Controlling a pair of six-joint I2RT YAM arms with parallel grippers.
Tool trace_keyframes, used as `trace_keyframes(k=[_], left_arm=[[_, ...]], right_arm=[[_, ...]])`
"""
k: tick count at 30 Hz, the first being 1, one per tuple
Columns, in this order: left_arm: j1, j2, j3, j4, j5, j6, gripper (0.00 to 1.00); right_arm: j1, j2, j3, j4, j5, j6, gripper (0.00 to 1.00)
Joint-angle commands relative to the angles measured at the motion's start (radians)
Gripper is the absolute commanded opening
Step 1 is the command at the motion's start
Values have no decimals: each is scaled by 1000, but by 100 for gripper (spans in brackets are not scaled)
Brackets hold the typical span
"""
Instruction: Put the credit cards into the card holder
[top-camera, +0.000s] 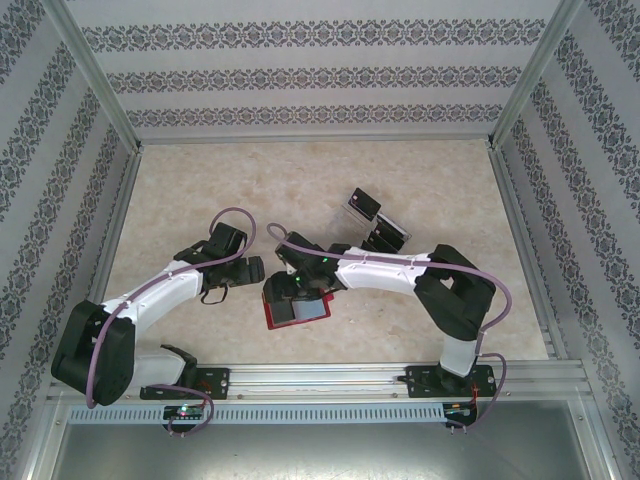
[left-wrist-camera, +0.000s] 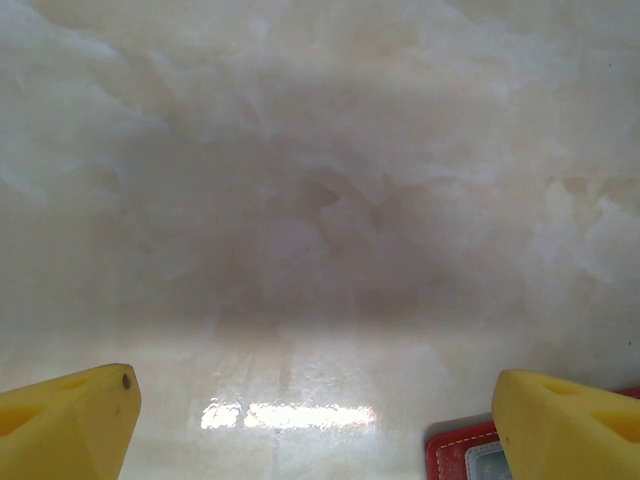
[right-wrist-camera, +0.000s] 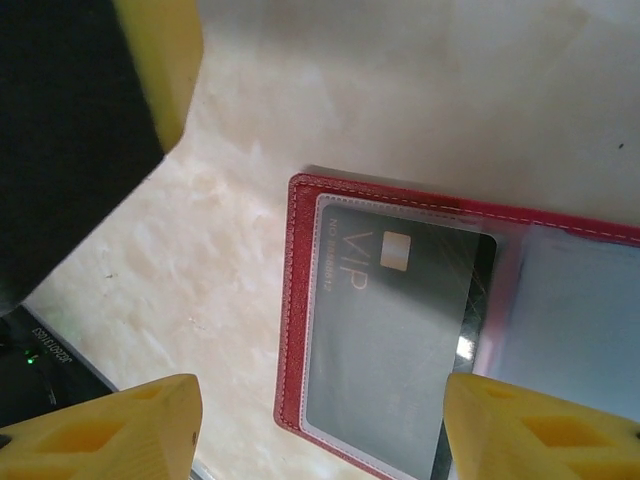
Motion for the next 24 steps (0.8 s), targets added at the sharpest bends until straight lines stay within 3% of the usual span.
trace_keyframes(k=[1, 6, 13, 24], left_arm=[[-5, -27, -5, 16, -17, 8, 92], [-4, -29, 0, 6, -18, 11, 92], [-5, -20, 3, 5, -6, 17, 92], [-4, -6, 3, 12, 2, 17, 92]], right_arm=[[15, 28, 17, -7, -11, 17, 65], [18, -7, 19, -48, 37, -1, 65], [7, -93, -15, -213, 224, -40, 66], [1, -105, -91, -174, 209, -20, 66]])
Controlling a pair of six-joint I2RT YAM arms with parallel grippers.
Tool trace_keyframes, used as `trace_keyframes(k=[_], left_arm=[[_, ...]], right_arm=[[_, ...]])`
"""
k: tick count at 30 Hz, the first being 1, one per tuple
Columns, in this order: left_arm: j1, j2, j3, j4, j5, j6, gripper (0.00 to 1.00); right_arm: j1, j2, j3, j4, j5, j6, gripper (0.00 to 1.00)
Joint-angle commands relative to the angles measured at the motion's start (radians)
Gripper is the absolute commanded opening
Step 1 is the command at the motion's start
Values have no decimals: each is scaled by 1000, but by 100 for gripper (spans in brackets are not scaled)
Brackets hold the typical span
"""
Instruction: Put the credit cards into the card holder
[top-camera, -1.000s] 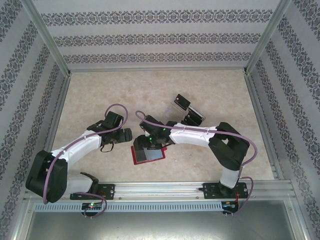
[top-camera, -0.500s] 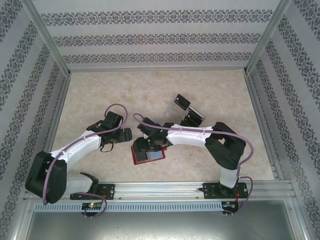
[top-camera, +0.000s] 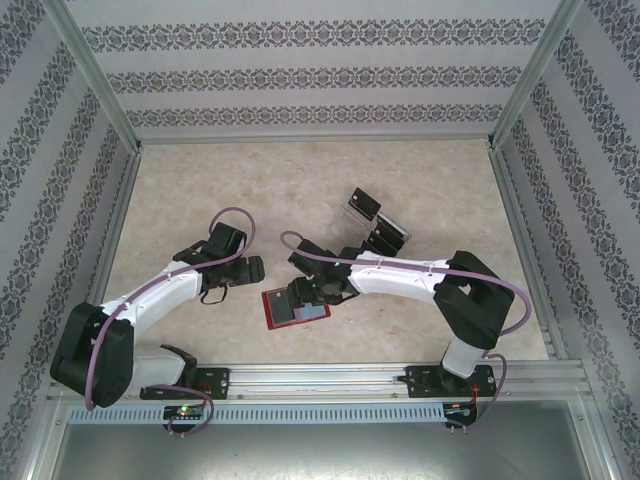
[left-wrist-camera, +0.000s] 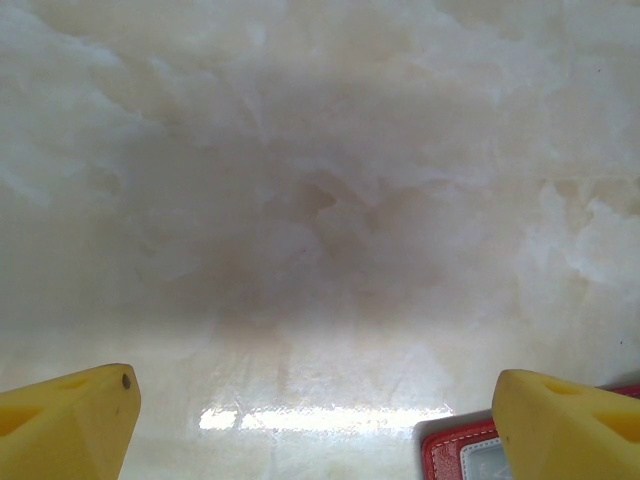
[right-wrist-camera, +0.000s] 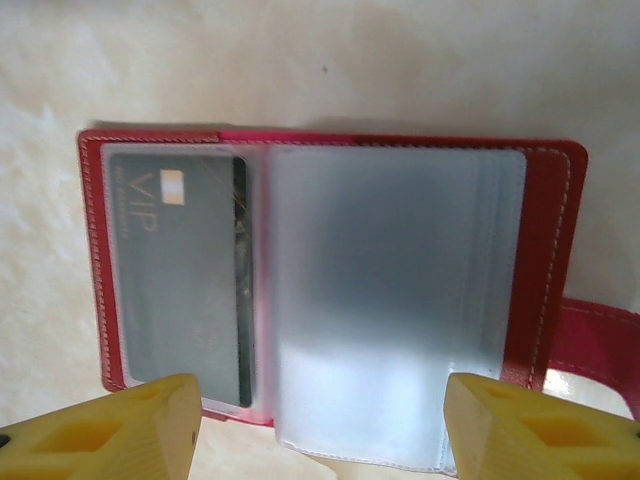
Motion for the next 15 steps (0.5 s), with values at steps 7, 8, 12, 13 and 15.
trace_keyframes(k=[7, 8, 12, 13, 15], left_arm=[[-4, 3, 3, 12, -2, 17, 92], [-4, 3, 3, 14, -2, 16, 92], [-5, 6, 1, 15, -2, 17, 92], [-4, 6, 0, 17, 0, 16, 92], [-5, 6, 2, 19, -3, 17, 92]], right_arm=[[-3, 44, -4, 13, -3, -3, 66], [-3, 48, -5, 15, -6, -3, 66], [-3, 62, -7, 29, -17, 0, 66], [-3, 65, -7, 32, -23, 1, 66], [-3, 71, -7, 41, -37, 3, 66]])
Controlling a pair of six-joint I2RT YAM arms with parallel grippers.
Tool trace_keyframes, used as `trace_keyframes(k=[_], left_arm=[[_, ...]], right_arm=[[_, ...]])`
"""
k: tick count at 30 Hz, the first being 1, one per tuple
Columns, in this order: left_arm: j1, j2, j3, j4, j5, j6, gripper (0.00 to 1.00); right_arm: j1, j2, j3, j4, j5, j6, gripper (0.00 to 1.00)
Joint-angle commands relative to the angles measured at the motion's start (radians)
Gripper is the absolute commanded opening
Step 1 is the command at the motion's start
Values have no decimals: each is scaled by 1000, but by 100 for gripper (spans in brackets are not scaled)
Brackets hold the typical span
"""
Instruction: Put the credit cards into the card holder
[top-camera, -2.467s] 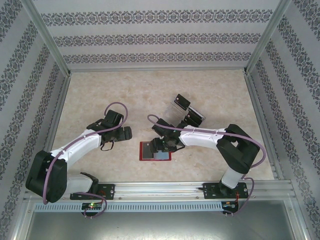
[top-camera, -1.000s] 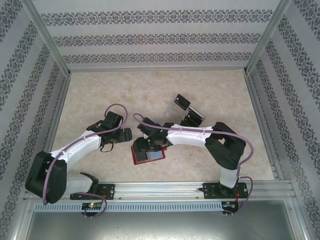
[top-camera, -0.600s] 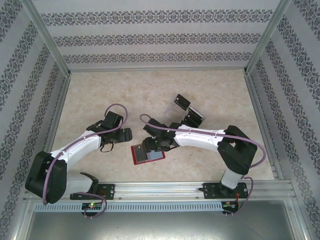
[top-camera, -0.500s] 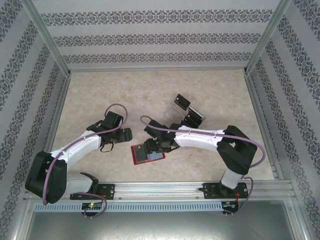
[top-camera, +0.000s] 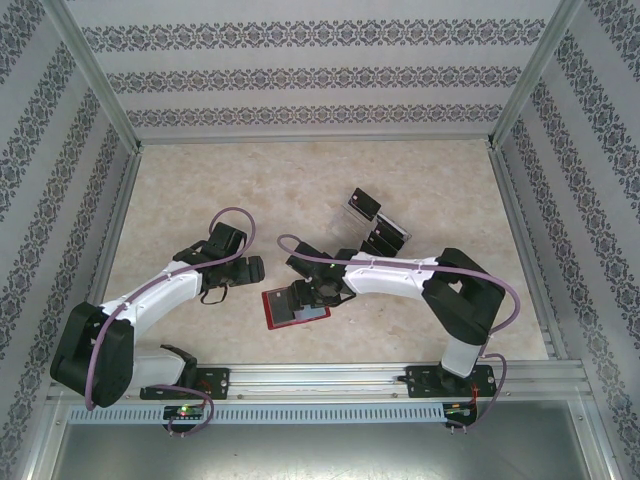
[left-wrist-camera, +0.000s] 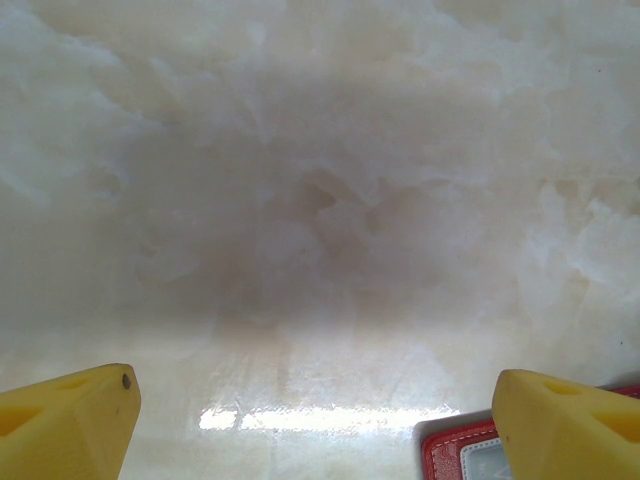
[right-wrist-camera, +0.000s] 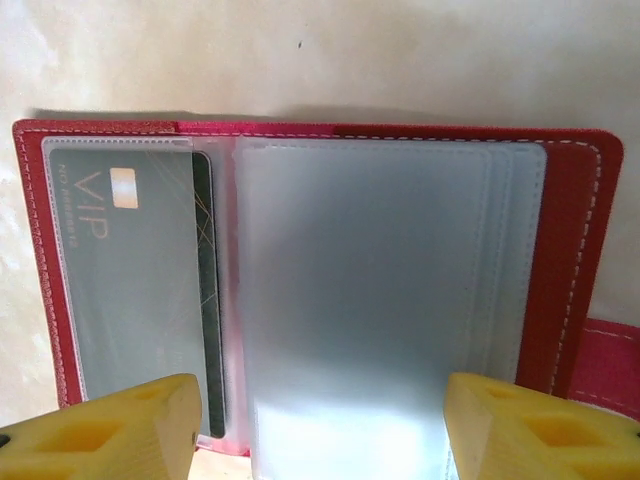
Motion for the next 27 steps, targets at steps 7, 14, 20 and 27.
trace_keyframes(k=[7, 14, 20, 27], left_arm=[[-4, 5, -2, 25, 0, 15, 92], [-4, 6, -2, 28, 2, 14, 92], [-5, 0, -5, 27, 2, 11, 92], [-5, -2, -2, 26, 0, 10, 91]], right_arm=[[-3, 17, -22, 86, -102, 17, 66], [-3, 28, -15, 141, -166, 39, 66], [-3, 42, -12, 190, -213, 66, 66], [0, 47, -2, 231, -244, 90, 66]])
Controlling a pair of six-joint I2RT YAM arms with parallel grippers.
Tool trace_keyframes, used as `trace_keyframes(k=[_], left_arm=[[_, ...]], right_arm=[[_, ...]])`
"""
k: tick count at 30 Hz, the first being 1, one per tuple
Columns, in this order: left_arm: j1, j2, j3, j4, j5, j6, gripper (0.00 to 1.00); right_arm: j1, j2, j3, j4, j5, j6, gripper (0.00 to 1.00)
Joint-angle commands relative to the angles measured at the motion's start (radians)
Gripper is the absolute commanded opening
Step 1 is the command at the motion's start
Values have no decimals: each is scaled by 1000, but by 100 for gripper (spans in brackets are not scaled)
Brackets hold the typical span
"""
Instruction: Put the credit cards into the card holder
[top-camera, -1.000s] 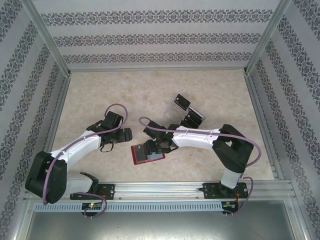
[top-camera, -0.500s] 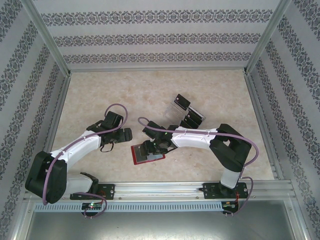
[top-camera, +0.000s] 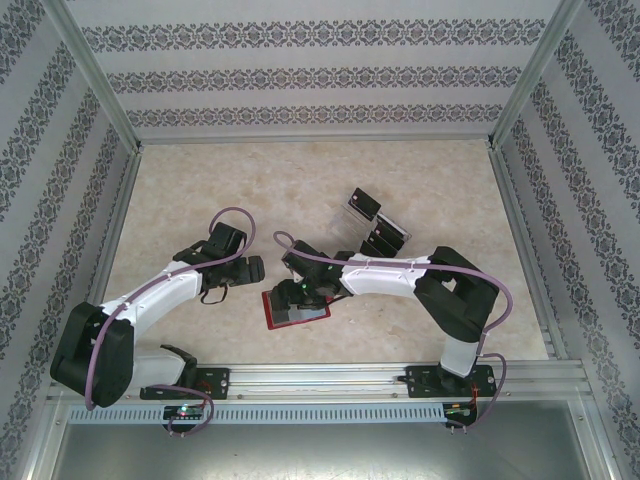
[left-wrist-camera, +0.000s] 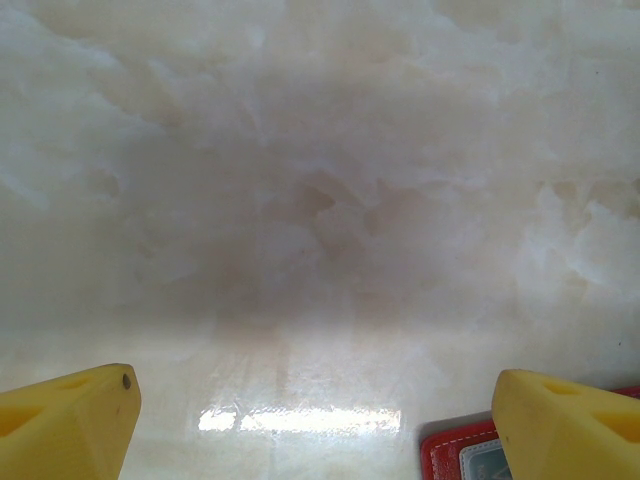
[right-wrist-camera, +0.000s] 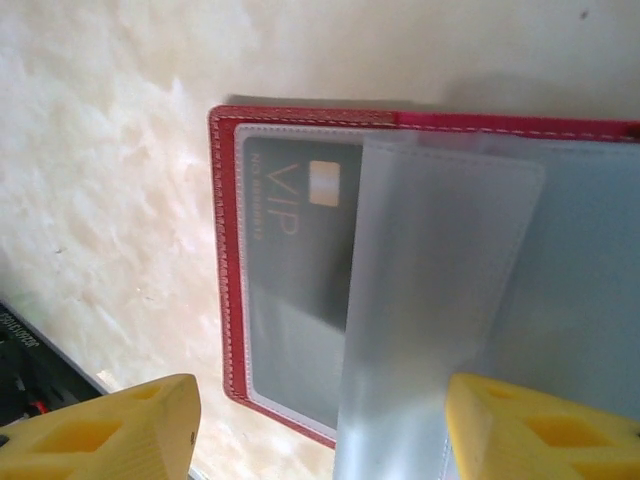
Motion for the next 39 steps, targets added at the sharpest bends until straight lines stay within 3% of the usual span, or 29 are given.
trace_keyframes(k=[1, 14, 26, 39], left_arm=[[-5, -1, -2, 23, -1, 11, 91], [-4, -5, -2, 26, 10, 12, 92], [-11, 74, -10, 102, 198, 31, 91], [-28, 151, -36, 131, 253, 38, 91]], right_arm=[[2, 16, 11, 40, -37, 28, 66], [22, 65, 42, 59, -55, 38, 66], [22, 47, 5, 100, -49, -12, 66], [20, 50, -8, 117, -48, -14, 66]])
